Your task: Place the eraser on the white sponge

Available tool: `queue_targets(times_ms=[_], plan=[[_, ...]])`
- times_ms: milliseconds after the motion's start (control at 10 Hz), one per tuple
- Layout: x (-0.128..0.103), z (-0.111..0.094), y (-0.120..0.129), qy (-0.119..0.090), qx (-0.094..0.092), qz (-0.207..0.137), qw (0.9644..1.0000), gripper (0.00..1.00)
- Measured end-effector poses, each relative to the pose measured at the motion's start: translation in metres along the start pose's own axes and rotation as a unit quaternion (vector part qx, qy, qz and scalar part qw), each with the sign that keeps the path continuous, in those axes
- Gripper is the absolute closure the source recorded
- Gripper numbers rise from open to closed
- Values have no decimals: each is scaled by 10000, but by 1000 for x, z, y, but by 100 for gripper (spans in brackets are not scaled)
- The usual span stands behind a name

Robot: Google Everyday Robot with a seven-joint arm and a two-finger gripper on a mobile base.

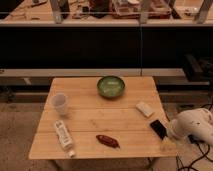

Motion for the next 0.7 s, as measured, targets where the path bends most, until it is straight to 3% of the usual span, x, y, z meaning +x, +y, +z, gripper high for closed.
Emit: queue_targets(times_ms=[700], plan=[[2,19,-2,-274,-157,-151,9994,20]])
